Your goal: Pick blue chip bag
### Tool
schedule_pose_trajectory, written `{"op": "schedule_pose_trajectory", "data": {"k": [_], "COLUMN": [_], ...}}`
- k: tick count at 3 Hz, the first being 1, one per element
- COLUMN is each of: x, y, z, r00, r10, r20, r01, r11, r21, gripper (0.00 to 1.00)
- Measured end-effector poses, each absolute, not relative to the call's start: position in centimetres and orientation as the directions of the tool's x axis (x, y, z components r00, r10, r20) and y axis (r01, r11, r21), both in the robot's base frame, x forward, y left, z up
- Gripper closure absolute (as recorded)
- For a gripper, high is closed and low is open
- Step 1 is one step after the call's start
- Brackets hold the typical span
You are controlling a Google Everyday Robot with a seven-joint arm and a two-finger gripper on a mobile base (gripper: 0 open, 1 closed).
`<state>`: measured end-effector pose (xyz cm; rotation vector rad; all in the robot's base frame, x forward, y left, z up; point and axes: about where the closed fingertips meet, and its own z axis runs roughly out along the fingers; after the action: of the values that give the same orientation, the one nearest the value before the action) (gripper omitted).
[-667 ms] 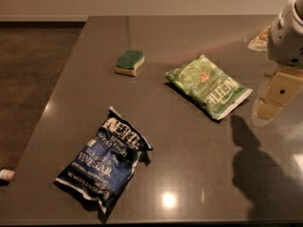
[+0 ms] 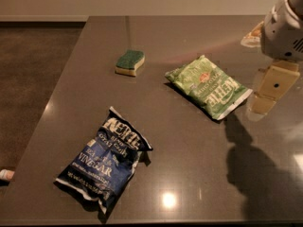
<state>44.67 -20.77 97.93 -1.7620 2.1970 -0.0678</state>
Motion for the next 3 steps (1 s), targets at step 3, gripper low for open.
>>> {"op": "schedule_pose_trajectory", "data": {"k": [3], "x": [43.6], "y": [-12.2], "z": [94.3], "r00": [0.079], "r10": [-0.946], "r20": [-0.314], "r01": [-0.991], "r11": [-0.042], "r21": [-0.123], "gripper": [0.00]}}
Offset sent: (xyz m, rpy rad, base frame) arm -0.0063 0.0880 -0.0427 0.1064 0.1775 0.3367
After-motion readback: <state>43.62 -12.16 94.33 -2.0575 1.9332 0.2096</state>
